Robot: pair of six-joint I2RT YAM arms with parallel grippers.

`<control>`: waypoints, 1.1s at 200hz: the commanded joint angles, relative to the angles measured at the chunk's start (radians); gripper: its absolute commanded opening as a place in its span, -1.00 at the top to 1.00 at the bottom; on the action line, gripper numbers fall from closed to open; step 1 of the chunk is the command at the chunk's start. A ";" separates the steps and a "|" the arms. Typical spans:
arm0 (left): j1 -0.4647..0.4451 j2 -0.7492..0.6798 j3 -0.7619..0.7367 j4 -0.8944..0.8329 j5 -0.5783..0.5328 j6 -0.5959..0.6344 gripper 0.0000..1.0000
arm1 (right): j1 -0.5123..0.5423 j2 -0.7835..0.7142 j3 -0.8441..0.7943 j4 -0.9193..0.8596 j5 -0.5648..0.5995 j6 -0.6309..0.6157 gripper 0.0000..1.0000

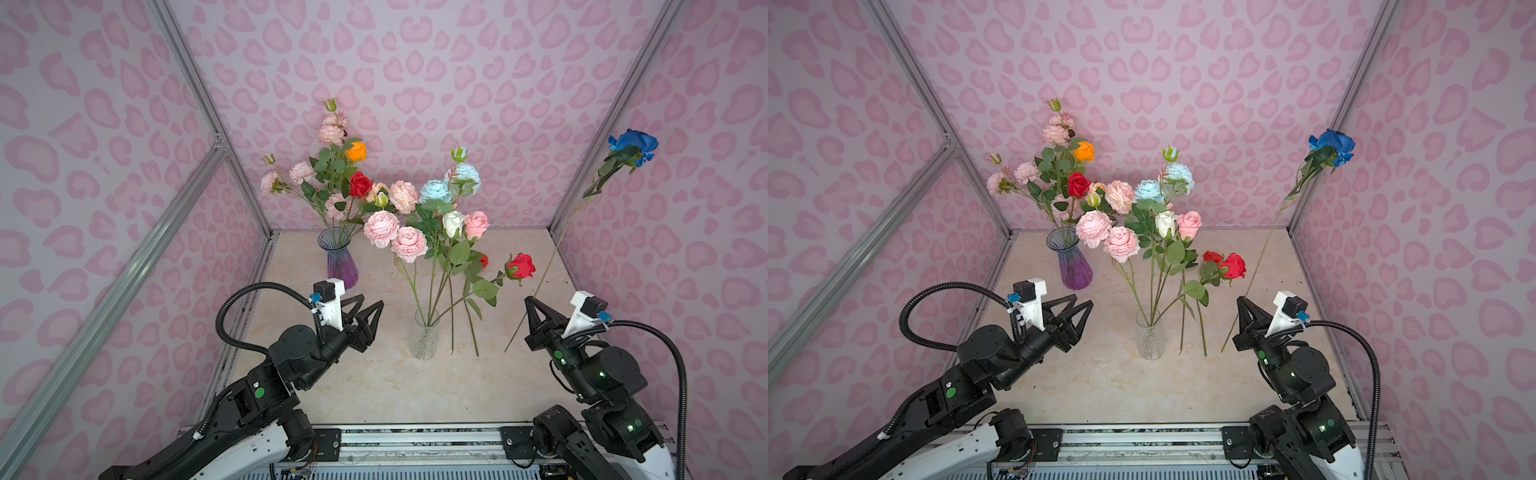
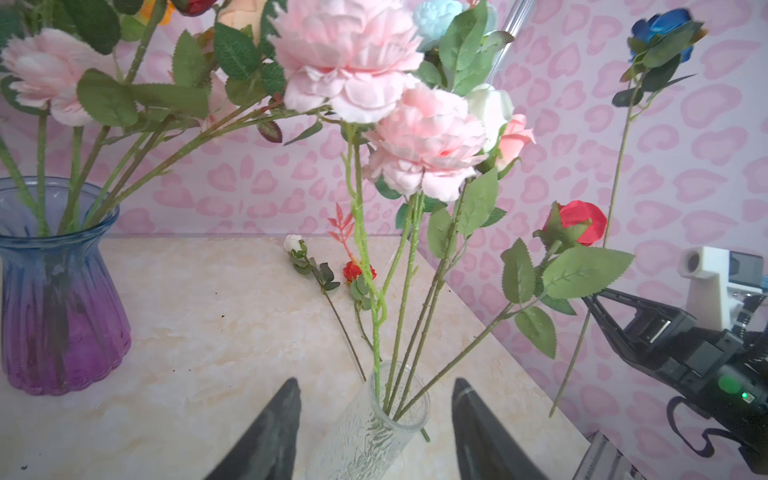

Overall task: Arrange the flowers into the vase
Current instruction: 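Carry the blue rose toward the vase while left gripper reaches toward it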

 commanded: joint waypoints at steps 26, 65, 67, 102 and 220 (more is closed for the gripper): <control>-0.001 0.115 0.157 0.038 0.167 0.090 -0.18 | 0.043 -0.027 0.051 -0.003 -0.107 -0.089 1.00; -0.001 0.273 0.318 0.049 0.324 0.132 -0.21 | 0.046 0.056 0.099 0.042 -0.231 -0.065 1.00; -0.001 0.283 0.327 0.049 0.332 0.134 -0.22 | 0.047 0.060 0.102 0.046 -0.234 -0.062 1.00; -0.001 0.442 0.483 0.073 0.443 0.147 -0.23 | 0.095 0.135 0.140 0.091 -0.240 -0.070 1.00; -0.001 0.758 0.775 0.173 0.604 0.093 -0.01 | 0.509 0.327 0.204 0.174 0.041 -0.251 1.00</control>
